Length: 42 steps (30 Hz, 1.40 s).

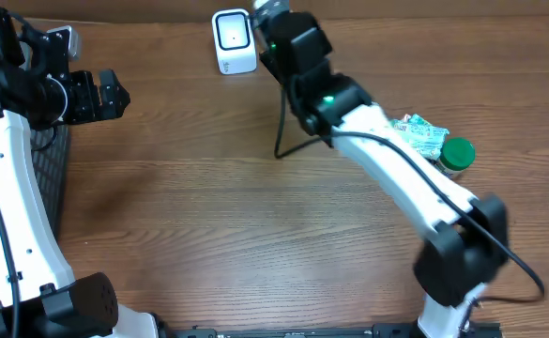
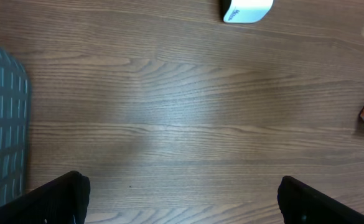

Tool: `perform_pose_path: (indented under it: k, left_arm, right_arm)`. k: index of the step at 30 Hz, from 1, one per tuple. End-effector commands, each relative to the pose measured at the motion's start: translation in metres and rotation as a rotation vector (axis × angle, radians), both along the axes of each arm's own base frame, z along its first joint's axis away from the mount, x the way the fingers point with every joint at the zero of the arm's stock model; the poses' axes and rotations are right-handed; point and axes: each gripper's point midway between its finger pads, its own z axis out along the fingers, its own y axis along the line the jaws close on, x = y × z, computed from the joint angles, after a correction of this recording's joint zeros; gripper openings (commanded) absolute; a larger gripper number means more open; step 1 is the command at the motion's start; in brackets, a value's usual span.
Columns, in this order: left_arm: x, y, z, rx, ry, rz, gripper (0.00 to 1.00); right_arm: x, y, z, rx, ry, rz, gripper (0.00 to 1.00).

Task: Scan the item barcode
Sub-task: 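Hold the bread bag in front of the white scanner with the right gripper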

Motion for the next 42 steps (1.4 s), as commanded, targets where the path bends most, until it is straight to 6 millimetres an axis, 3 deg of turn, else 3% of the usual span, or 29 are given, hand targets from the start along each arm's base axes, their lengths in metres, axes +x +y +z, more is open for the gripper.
perform_pose_path:
  k: [1, 9, 19, 32, 42]
  left_arm:
    - [0.000, 0.002, 0.000, 0.003, 0.001, 0.002, 1.00]
    - [0.000, 0.002, 0.000, 0.003, 0.001, 0.001, 1.00]
    - [0.000, 0.002, 0.000, 0.003, 0.001, 0.002, 1.00]
    - [0.000, 0.002, 0.000, 0.003, 0.001, 0.002, 1.00]
    - [0.000, 0.002, 0.000, 0.003, 0.001, 0.001, 1.00]
  right_arm:
    - [0.020, -0.004, -0.009, -0.341, -0.075, 0.024, 0.06]
    - [0.066, 0.023, -0.048, -0.528, -0.268, 0.047, 0.04]
    - [0.096, 0.019, -0.108, -0.626, -0.294, 0.127, 0.04]
    - [0.094, 0.032, -0.112, -0.638, -0.311, 0.201, 0.04]
    - [0.093, 0.038, -0.098, -0.683, -0.371, 0.206, 0.04]
